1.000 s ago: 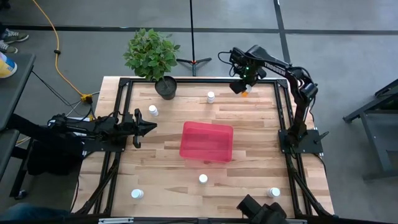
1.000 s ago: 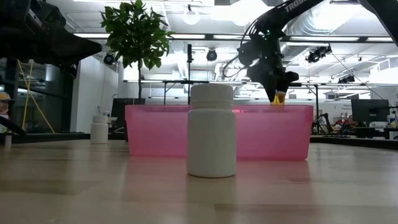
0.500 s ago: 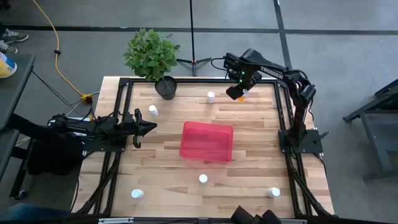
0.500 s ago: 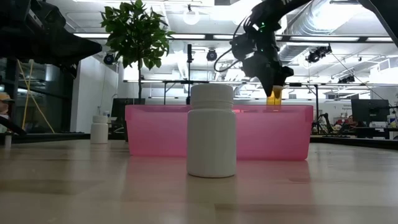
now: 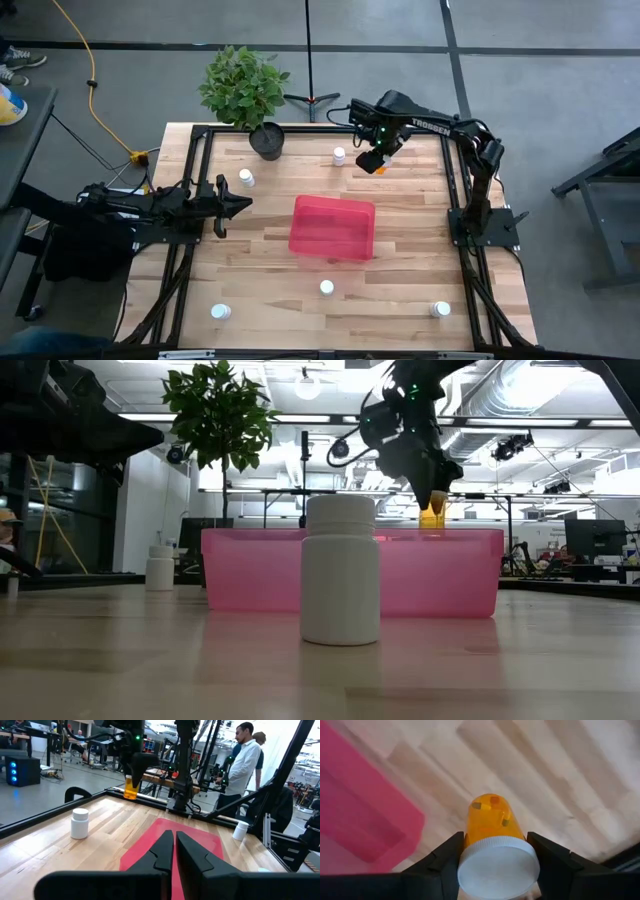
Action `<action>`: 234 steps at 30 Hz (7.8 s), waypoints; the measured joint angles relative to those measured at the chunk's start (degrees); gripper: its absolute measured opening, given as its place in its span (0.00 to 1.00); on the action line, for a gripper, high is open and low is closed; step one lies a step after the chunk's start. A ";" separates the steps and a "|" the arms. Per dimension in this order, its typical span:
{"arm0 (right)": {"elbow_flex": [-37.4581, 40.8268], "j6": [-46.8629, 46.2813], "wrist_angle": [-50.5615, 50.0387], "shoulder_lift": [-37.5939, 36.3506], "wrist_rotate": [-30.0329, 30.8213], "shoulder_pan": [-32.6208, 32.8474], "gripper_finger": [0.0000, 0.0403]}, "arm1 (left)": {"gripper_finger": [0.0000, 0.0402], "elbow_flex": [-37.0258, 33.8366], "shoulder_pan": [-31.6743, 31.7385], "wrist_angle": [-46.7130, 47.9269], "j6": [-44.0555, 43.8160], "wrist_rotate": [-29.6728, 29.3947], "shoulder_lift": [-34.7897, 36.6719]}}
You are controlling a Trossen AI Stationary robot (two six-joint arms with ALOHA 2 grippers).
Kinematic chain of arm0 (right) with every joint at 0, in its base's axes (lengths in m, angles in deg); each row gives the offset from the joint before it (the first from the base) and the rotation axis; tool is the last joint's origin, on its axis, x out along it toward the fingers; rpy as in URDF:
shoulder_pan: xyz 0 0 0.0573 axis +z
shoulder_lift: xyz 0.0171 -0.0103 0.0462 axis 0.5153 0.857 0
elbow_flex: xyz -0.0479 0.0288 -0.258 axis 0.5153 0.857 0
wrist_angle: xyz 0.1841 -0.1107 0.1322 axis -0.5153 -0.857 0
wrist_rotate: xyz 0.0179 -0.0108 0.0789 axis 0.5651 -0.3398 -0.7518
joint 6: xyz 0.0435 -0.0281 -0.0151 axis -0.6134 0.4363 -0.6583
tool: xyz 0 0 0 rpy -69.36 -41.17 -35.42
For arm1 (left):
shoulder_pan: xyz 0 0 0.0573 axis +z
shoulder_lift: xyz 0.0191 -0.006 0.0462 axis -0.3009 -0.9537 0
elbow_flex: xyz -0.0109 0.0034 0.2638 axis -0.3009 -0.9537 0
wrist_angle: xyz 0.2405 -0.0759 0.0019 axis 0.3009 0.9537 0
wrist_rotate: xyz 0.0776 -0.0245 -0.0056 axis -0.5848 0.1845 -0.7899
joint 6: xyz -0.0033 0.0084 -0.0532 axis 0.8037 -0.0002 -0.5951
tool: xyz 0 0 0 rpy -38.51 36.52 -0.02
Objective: Pick and place pill bottles into a basket
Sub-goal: Put the orange medicine bottle into the bin, then put the white medicine bottle into the bin
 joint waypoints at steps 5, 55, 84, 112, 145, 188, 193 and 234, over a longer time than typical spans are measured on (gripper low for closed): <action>0.00 -1.17 0.00 0.00 -0.21 2.78 0.48 | 0.14 0.02 0.00 0.02 0.00 -0.22 0.00; 0.05 -11.22 6.31 0.07 -6.57 20.02 0.47 | 0.14 0.00 0.02 0.02 0.00 0.24 0.00; 0.28 -11.21 10.48 2.23 -5.87 21.40 0.47 | 0.14 0.01 0.02 0.02 0.20 -0.17 0.02; 0.26 -10.11 10.26 7.06 -3.29 24.84 0.47 | 0.14 0.01 0.02 0.02 0.20 -0.13 -0.01; 0.13 -7.56 12.60 12.33 -1.75 26.38 0.48 | 0.14 0.00 0.02 0.01 0.01 0.02 0.01; -13.80 -9.10 11.17 12.00 6.50 26.23 0.76 | 0.14 0.00 0.00 0.02 -0.44 -0.11 0.00; -13.67 -8.68 13.56 11.65 8.27 26.61 0.76 | 0.14 0.01 0.00 0.02 -0.46 0.22 0.01; 54.49 2.80 91.39 -30.42 11.96 26.23 0.76 | 0.14 0.00 0.00 0.01 -0.46 -0.09 0.02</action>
